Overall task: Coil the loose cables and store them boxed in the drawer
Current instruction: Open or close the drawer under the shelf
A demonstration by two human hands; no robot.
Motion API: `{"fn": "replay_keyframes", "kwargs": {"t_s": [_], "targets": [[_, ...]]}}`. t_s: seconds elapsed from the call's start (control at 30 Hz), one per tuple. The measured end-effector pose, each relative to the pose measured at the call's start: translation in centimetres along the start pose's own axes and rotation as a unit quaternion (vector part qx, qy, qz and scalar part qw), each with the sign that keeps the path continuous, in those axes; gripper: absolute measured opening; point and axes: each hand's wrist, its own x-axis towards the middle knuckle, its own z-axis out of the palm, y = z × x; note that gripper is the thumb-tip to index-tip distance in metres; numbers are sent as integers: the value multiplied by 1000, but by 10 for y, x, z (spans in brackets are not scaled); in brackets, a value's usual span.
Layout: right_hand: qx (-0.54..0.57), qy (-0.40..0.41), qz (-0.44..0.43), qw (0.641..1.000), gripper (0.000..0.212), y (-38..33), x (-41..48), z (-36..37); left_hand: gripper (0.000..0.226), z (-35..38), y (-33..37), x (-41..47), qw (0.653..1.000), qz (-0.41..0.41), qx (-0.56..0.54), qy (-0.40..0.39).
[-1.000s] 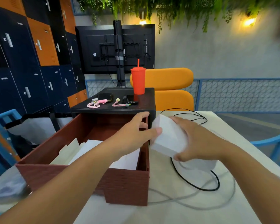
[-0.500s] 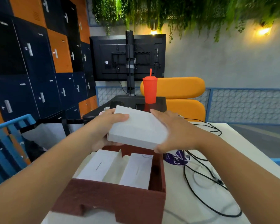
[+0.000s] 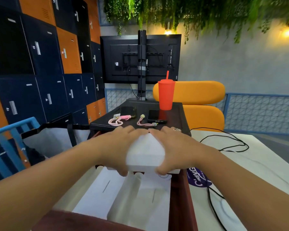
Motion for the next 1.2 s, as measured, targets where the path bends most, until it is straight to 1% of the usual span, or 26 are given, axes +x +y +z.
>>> {"fn": "replay_keyframes", "kwargs": {"t_s": [0.07, 0.13, 0.2, 0.23, 0.3, 0.37, 0.4, 0.43, 0.47, 0.57, 0.63, 0.7, 0.77, 0.83, 0.93, 1.0, 1.13, 1.2], "targets": [[-7, -4, 0, 1000, 107, 2, 7, 6, 116, 10, -4, 7, 1000, -1, 15, -9], [-2, -16, -2, 1000, 109, 6, 11, 10, 114, 18, -12, 14, 1000, -4, -5, -19], [40, -23, 10, 999, 108, 14, 15, 9, 111, 23, -22, 22, 999, 1, -27, -34], [73, -12, 21, 997, 103, 19, 17, 6, 109, 24, -25, 25, 999, 4, -31, -43], [137, 46, 58, 988, 86, 38, 25, 4, 105, 28, -34, 33, 997, 3, -36, -67], [177, 115, 121, 970, 69, 61, 35, 6, 104, 34, -43, 42, 995, -7, -46, -90], [179, 130, 156, 963, 63, 72, 40, 10, 105, 38, -47, 47, 994, -15, -51, -98], [168, 121, 186, 960, 61, 81, 45, 15, 106, 42, -51, 52, 993, -23, -53, -106], [155, 94, 214, 960, 60, 87, 49, 19, 107, 46, -54, 58, 992, -30, -52, -115], [131, 13, 246, 960, 63, 90, 55, 32, 108, 55, -55, 75, 989, -42, -37, -134], [139, 18, 277, 951, 55, 86, 56, 35, 109, 59, -52, 87, 988, -46, -18, -150], [144, 49, 303, 941, 39, 86, 58, 35, 108, 63, -47, 98, 985, -48, -3, -169], [118, 47, 297, 946, 36, 87, 58, 36, 105, 67, -41, 108, 982, -44, 7, -183], [58, 24, 274, 960, 37, 87, 58, 37, 101, 72, -36, 117, 982, -39, 2, -187], [-18, 15, 239, 971, 36, 85, 58, 37, 94, 78, -32, 128, 982, -34, -23, -182], [-34, 15, 235, 971, 35, 86, 59, 38, 91, 81, -30, 132, 983, -35, -31, -178], [-49, 16, 223, 973, 33, 88, 59, 40, 95, 88, -33, 137, 982, -60, -31, -176], [-56, 13, 216, 975, 32, 90, 59, 41, 90, 89, -35, 139, 984, -69, -30, -165]]}}
